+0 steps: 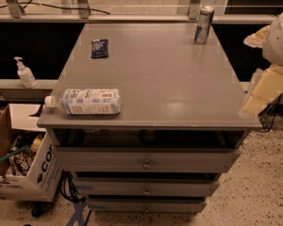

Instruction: Move redbull can near rxbar blueberry

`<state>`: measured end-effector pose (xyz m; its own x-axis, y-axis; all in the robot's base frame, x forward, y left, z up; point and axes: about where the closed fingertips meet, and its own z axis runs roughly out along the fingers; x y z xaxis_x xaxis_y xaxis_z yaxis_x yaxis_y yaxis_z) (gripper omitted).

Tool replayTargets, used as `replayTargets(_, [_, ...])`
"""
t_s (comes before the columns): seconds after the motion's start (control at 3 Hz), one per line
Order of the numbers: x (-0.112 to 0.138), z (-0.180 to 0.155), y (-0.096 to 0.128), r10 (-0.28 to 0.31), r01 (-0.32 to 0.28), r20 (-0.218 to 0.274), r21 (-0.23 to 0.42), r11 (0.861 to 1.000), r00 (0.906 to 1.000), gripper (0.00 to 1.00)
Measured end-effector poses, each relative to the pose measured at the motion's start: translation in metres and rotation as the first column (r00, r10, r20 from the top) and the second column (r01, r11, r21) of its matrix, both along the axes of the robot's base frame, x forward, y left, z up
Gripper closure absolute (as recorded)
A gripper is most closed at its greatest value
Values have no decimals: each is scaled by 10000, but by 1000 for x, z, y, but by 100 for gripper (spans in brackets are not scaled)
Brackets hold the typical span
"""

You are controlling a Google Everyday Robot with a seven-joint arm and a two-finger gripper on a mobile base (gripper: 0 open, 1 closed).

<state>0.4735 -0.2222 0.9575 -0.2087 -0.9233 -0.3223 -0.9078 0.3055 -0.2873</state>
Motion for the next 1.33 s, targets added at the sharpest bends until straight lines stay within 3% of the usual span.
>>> replayTargets(0.33, [44,-15,-2,-385,358,397,658,9972,9985,0])
replayTargets(0.67, [93,-24,-9,-1142,1023,700,1550,9826,9910,0])
replayTargets(1.0, [137,-27,-22,-1971,1669,953,2591,9513,9757,0])
replayTargets(1.33, [169,-18,-32,-2415,1775,1085,4115,8939,9643,0])
